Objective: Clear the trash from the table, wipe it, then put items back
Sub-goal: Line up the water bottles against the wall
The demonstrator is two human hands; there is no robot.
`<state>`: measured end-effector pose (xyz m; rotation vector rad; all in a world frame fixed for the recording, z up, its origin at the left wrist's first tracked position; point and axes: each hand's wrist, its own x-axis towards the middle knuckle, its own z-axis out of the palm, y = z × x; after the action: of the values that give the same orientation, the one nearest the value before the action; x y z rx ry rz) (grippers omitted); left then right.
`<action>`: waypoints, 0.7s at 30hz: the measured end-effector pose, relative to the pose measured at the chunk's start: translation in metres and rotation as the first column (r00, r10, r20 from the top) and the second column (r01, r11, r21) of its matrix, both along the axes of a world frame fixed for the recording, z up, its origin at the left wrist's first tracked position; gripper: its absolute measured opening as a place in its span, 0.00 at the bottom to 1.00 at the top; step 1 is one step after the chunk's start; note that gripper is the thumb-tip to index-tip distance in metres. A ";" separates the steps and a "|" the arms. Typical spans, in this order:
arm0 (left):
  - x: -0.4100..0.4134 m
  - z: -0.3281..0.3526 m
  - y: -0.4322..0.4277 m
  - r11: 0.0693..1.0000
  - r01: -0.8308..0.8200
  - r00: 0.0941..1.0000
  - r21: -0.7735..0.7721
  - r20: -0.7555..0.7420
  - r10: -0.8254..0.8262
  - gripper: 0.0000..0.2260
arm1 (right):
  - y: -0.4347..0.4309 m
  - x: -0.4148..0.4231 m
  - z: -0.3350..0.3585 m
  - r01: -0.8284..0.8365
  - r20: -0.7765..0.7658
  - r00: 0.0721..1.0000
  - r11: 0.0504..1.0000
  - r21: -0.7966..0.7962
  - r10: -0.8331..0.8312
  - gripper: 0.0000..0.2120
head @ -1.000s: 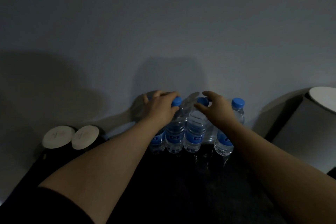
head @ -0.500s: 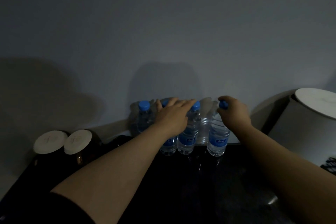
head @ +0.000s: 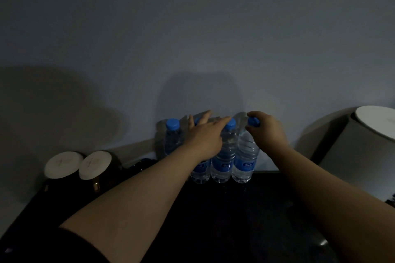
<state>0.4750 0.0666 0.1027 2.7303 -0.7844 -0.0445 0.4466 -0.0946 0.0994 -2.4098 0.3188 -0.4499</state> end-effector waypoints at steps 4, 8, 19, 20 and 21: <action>0.000 -0.001 0.000 1.000 -0.006 1.000 -0.004 -0.004 0.006 0.29 | 0.000 -0.002 0.000 -0.026 0.005 1.000 1.000 -0.012 0.026 0.18; -0.004 0.002 0.001 0.999 0.008 1.000 0.039 0.016 -0.009 0.27 | 0.000 -0.005 -0.003 -0.036 0.001 0.999 0.999 0.008 0.036 0.19; -0.018 0.019 0.010 0.995 -0.020 0.991 0.103 0.131 0.006 0.27 | 0.003 -0.018 0.001 -0.096 -0.065 0.994 0.986 -0.134 0.088 0.29; -0.021 0.021 0.013 0.995 -0.031 0.987 0.099 0.158 0.016 0.27 | 0.004 -0.020 0.002 -0.083 -0.065 0.995 0.987 -0.141 0.075 0.29; -0.026 0.026 0.016 0.995 -0.041 0.984 0.096 0.177 0.023 0.26 | 0.007 -0.023 0.006 -0.069 -0.072 0.996 0.986 -0.148 0.059 0.28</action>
<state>0.4494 0.0822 0.1285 2.8697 -0.8046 0.1710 0.4236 -0.0875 0.1057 -2.5787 0.2431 -0.3766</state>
